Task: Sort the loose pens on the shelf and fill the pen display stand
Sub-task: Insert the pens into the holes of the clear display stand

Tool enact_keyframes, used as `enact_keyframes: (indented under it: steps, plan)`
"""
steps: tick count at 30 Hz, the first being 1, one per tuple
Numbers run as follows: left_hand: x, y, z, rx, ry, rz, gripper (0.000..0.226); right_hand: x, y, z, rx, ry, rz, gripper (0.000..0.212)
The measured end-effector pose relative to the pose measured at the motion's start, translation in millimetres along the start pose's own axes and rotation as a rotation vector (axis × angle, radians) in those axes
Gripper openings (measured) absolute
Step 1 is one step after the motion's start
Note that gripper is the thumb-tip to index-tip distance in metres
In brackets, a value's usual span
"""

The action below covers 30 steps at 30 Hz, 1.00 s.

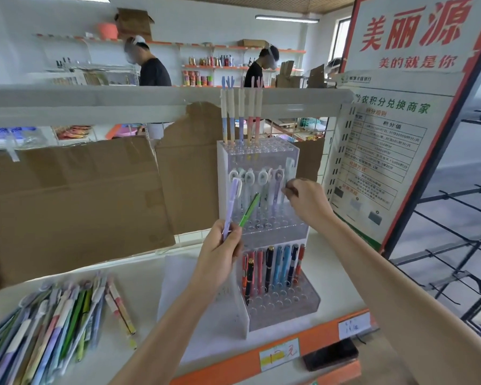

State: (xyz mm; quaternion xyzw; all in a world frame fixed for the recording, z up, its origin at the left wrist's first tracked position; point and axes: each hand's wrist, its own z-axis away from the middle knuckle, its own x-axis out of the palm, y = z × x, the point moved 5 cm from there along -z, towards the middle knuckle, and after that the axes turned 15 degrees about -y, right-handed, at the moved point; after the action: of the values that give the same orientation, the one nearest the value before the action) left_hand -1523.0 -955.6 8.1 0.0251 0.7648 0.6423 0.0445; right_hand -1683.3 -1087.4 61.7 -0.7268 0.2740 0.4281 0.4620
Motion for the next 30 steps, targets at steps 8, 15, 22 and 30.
enact_keyframes:
  steps: [8,15,22,30]
  plan:
    - [4,-1,0,-0.011,-0.026,-0.01,0.015,17,16,-2,0.051,-0.073,-0.123,0.022]
    - [1,-3,3,-0.001,-0.006,0.053,0.017,12,0,31,0.007,0.035,-0.243,0.011]
    - [12,-6,1,0.05,-0.057,0.089,0.015,38,-52,80,-0.197,-0.203,-0.524,0.012]
    - [5,-42,29,-0.01,0.072,-0.075,0.027,54,-32,111,-0.108,0.011,-0.606,0.02]
